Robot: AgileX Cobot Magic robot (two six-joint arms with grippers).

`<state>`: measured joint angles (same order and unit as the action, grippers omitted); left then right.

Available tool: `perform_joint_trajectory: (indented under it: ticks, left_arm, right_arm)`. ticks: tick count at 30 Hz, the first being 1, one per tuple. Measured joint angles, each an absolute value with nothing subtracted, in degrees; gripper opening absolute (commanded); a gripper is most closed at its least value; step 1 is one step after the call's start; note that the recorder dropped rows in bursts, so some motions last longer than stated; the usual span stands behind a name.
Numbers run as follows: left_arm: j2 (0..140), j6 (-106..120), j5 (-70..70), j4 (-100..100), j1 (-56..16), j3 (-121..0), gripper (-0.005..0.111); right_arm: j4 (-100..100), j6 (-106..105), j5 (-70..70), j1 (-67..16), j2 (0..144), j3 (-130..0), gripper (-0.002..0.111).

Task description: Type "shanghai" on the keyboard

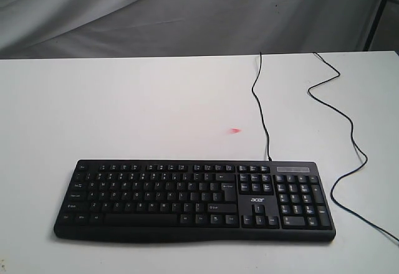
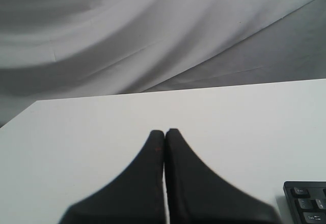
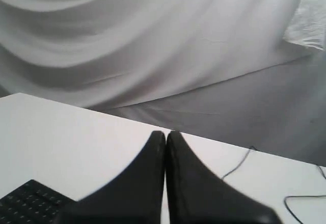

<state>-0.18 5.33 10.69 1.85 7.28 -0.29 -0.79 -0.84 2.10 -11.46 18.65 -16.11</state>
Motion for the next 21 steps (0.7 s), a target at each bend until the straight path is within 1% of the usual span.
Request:
perform_joint_trajectory:
  ticks: [11,15,21]
  left_arm:
    - [-0.2,5.3,10.7,1.8,7.3,-0.3,0.001]
    - [-0.2,5.3,10.7,1.8,7.3,-0.3,0.001]
    - [-0.2,5.3,10.7,1.8,7.3,-0.3,0.001]
  right_arm:
    - [-0.8,-1.0,5.5,1.9,18.4,-16.1,0.000]
    - [-0.8,-1.0,5.9,3.9,17.0,-16.1,0.000]
    - [-0.8,-1.0,9.6,4.3,8.9,-16.1,0.000]
